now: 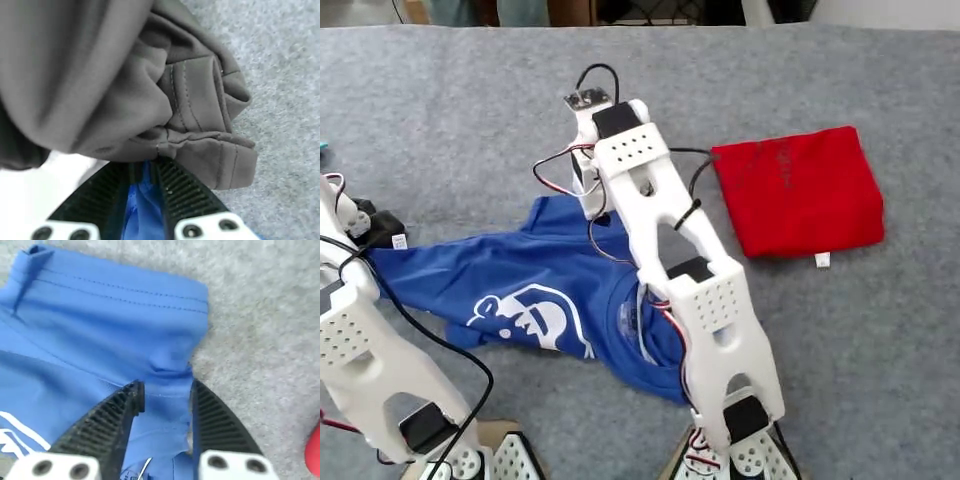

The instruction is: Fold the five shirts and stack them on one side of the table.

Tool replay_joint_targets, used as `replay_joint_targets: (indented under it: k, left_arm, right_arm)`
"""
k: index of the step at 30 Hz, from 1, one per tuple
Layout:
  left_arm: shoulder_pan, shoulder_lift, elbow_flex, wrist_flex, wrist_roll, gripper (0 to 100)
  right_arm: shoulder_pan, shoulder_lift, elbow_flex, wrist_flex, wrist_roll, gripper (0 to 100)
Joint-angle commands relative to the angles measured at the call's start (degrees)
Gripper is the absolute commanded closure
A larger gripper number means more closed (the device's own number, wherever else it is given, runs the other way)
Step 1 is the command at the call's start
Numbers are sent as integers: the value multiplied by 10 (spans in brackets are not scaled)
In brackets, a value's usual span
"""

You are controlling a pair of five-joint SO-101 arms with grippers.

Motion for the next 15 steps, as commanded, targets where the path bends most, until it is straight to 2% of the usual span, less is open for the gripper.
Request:
replay_joint_targets:
  k: [1, 8, 15]
  left_arm:
    - [-5, 0, -22, 5, -1, 971]
    - [-5, 0, -21, 4, 0, 971]
    - [-5, 0, -20, 4, 0, 971]
  right_arm:
    - [19, -53, -46, -11, -4, 829]
    - [34, 17, -95, -149, 0, 829]
    - [32, 111, -95, -159, -4, 828]
